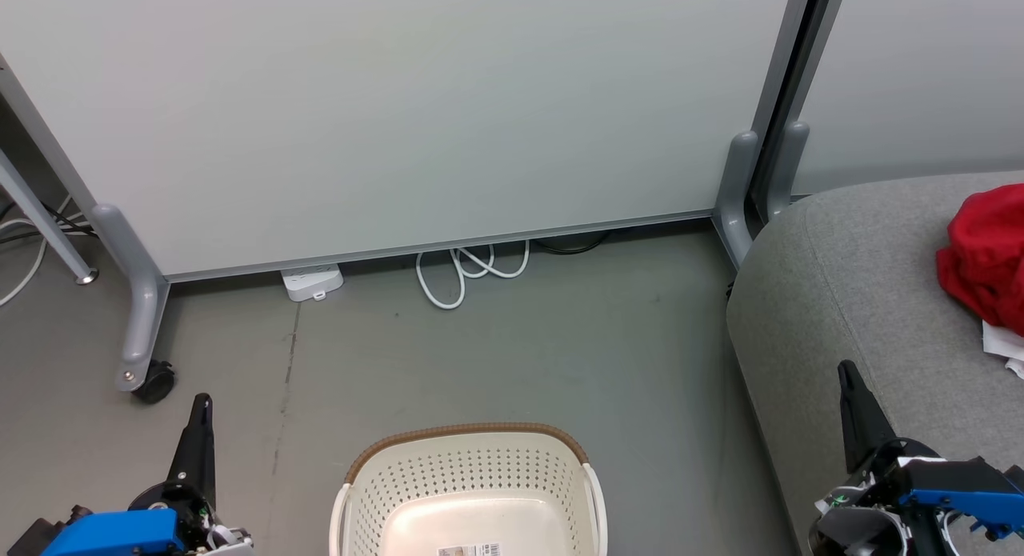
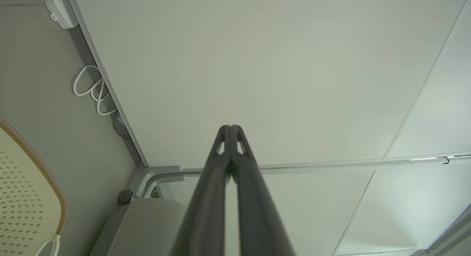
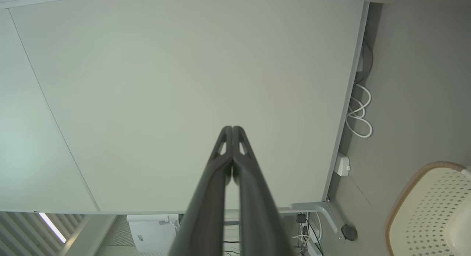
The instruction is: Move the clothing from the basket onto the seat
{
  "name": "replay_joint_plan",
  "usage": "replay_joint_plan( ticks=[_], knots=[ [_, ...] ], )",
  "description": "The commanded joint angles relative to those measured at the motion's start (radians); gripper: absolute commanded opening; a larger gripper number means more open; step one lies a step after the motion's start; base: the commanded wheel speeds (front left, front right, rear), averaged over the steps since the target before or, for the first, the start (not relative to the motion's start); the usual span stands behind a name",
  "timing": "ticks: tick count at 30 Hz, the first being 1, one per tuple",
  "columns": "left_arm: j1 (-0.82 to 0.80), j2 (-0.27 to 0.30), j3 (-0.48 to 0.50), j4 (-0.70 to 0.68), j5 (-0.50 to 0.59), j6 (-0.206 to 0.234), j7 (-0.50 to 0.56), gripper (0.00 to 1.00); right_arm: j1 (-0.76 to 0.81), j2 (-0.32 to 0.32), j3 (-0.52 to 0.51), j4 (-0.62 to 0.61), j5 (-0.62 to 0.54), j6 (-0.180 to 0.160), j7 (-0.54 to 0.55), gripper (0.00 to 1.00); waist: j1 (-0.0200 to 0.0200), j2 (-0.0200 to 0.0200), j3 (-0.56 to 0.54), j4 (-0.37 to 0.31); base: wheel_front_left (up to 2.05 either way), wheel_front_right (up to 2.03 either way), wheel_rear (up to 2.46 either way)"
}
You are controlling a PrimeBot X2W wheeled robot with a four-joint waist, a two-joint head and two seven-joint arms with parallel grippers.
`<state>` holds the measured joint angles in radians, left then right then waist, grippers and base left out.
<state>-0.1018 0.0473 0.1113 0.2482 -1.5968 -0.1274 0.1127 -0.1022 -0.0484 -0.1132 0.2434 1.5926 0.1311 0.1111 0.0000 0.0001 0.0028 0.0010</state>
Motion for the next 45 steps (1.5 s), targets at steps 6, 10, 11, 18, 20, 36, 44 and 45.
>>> replay_joint_plan(
  ticks=[6,10,11,18,20,36,44,45],
  knots=[
    [-0.013,0.006,0.006,-0.005,-0.017,-0.006,0.006,0.0,-0.012,-0.003,-0.002,0.003,0.022,-0.001,0.004,0.0,0.0,-0.0001,0.0,-0.001,0.0,0.0,0.0],
    [-0.013,0.006,0.006,-0.005,-0.017,-0.006,0.006,0.0,-0.012,-0.003,-0.001,0.003,0.022,-0.001,0.004,0.0,0.0,-0.0001,0.0,-0.001,0.0,0.0,0.0],
    [-0.013,0.006,0.006,-0.005,-0.017,-0.006,0.006,0.0,-0.012,-0.003,-0.001,0.003,0.022,-0.001,0.004,0.0,0.0,-0.0001,0.0,-0.001,0.0,0.0,0.0],
    [-0.013,0.006,0.006,-0.005,-0.016,-0.006,0.006,0.0,-0.012,-0.003,-0.001,0.003,0.022,-0.001,0.004,0.0,0.0,-0.0001,0.0,-0.001,0.0,0.0,0.0],
    [-0.013,0.006,0.006,-0.005,-0.016,-0.006,0.006,0.0,-0.012,-0.003,-0.001,0.003,0.022,-0.001,0.004,0.0,0.0,-0.0001,0.0,-0.001,0.0,0.0,0.0],
    [-0.013,0.006,0.006,-0.005,-0.016,-0.006,0.006,0.0,-0.012,-0.003,-0.001,0.003,0.022,-0.001,0.004,0.0,0.0,-0.0001,0.0,-0.001,0.0,0.0,0.0],
    [-0.013,0.006,0.006,-0.005,-0.016,-0.006,0.006,0.0,-0.012,-0.003,-0.001,0.003,0.022,-0.001,0.004,0.0,0.0,-0.0001,0.0,-0.001,0.0,0.0,0.0],
    [-0.013,0.006,0.006,-0.005,-0.016,-0.006,0.006,0.0,-0.012,-0.003,-0.001,0.003,0.022,-0.001,0.004,0.0,0.0,-0.0001,0.0,-0.001,0.0,0.0,0.0]
  ],
)
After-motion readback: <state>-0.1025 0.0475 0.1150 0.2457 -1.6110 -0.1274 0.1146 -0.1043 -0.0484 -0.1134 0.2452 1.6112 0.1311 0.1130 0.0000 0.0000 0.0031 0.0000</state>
